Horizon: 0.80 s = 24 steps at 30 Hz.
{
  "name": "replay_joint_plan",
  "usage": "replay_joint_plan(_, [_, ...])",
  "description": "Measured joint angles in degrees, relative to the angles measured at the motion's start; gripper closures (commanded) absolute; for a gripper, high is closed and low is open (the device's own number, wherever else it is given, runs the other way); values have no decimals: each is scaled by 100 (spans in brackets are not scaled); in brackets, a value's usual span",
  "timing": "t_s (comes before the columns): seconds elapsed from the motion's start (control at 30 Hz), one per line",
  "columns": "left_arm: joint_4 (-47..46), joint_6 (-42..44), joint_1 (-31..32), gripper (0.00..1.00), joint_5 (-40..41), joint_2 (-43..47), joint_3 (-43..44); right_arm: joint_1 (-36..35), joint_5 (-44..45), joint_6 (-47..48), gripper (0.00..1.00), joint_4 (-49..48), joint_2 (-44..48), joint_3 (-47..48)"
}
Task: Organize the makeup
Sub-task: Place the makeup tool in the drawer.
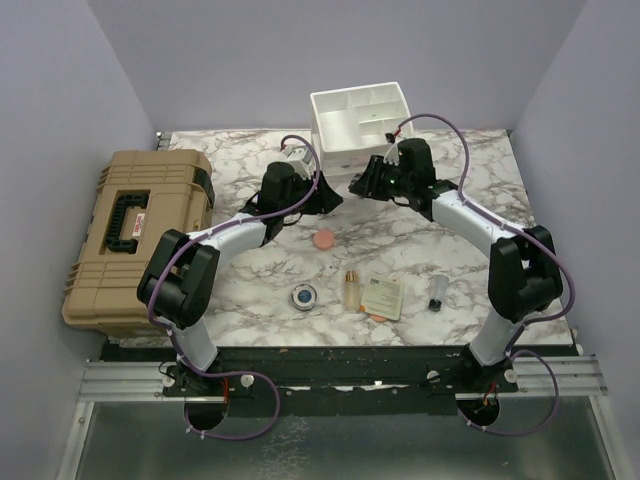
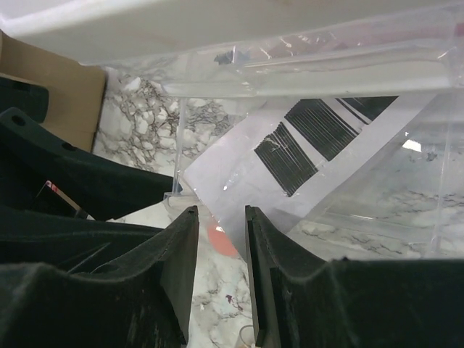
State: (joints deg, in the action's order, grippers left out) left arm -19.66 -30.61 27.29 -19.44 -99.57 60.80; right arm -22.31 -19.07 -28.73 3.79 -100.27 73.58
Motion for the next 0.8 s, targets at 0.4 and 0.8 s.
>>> replay_joint_plan(0.4, [0,-24,22,60,-2,0,0,-61,1196,282,63,282,933,-326])
replay_joint_plan(0.8, [2,-22,22,60,2,0,0,-52,544,61,64,319,671,-514])
